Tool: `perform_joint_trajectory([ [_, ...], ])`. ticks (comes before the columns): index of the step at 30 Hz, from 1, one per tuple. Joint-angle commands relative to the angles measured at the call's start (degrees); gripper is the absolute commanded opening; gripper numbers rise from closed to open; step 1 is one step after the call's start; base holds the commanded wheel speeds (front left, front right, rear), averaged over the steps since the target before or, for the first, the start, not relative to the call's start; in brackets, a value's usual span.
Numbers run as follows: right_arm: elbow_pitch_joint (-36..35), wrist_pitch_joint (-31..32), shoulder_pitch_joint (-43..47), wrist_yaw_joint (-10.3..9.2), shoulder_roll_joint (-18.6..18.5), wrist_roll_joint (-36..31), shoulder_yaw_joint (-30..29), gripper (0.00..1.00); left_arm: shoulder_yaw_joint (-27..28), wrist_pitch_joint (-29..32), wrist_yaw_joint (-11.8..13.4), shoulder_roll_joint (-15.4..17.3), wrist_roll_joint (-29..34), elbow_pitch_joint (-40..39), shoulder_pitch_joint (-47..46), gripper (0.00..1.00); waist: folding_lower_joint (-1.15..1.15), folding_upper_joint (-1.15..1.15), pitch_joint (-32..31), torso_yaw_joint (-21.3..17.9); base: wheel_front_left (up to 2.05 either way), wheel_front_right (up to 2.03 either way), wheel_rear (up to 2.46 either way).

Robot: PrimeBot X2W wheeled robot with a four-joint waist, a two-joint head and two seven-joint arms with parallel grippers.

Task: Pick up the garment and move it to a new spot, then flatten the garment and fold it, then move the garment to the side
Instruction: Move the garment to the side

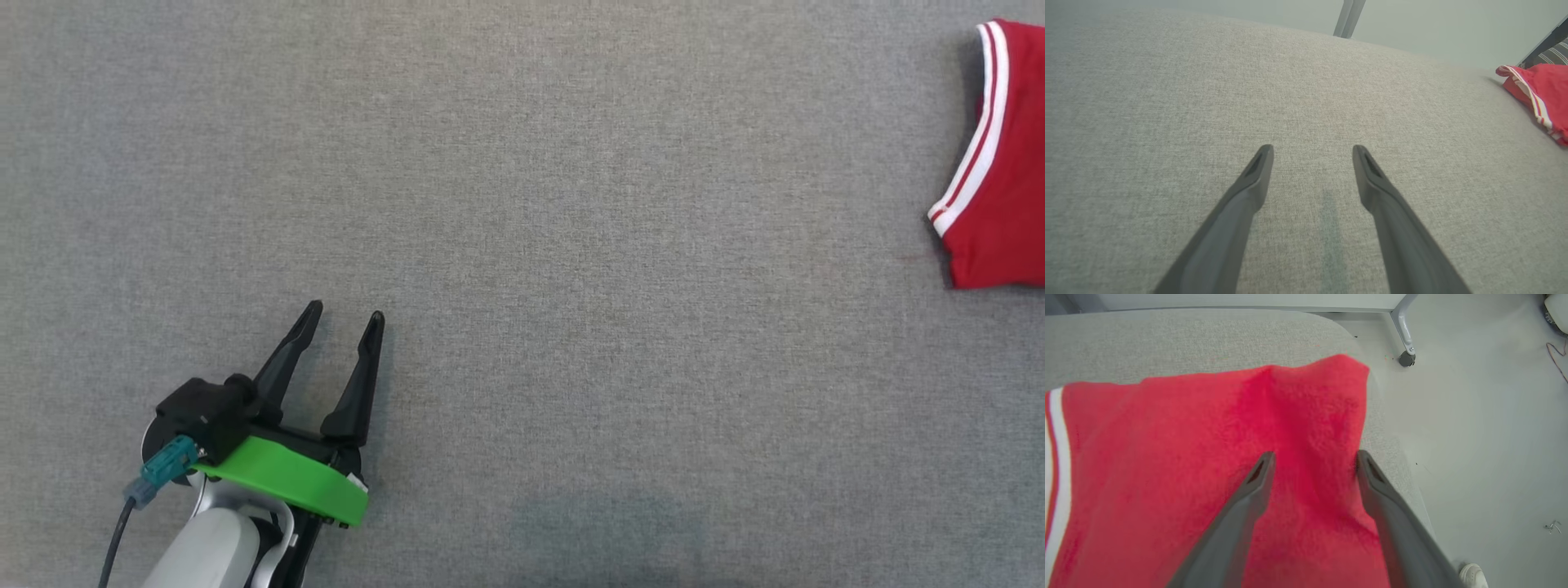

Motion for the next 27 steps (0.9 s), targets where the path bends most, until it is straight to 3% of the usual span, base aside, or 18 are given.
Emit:
perform_joint_trajectory([
  [1, 0.2, -0.7, 0.6, -0.08, -0.4, -0.7, -0.7, 1.0, 0.1, -0.3, 0.4, -0.1, -0.2, 0.2, 0.7, 1.0, 0.0, 0.49, -0.7, 0.2, 0.0, 0.0, 0.0],
  [5, -0.5, -7.0, 2.3, -0.08, -1.7, -2.5, -0.2, 1.0, 0.8, -0.6, 0.9, 0.1, -0.9, 0.3, 1.8, 1.0, 0.0, 0.49, -2.4, -0.2, 0.0, 0.0, 0.0],
  [11, -3.3, -22.6, 5.7, -0.08, 0.2, 1.3, 2.4, 1.0, 1.8, -1.4, 1.9, -0.5, -1.5, 0.5, 4.1, 1.0, 0.0, 0.49, -7.6, -0.3, 0.0, 0.0, 0.0],
  [15, -6.1, -28.9, 8.5, -0.09, 1.7, 4.1, 4.0, 1.0, 2.7, -1.7, 2.9, -0.5, -1.2, 0.9, 5.3, 1.0, 0.0, 0.49, -10.9, -0.1, 0.0, 0.0, 0.0],
  [22, -16.7, -41.1, 24.2, -0.08, 8.3, 10.7, 9.1, 1.0, 6.5, -2.4, 8.0, -0.3, 1.1, 2.8, 9.5, 1.0, 0.0, 0.49, -18.9, 2.7, 0.0, 0.0, 0.0],
  [27, -19.5, -46.9, 35.1, -0.04, 14.3, 10.2, 8.6, 1.0, 7.4, -2.5, 9.6, 0.2, 3.7, 4.8, 10.6, 1.0, 0.0, 0.49, -21.1, 4.9, 0.0, 0.0, 0.0],
])
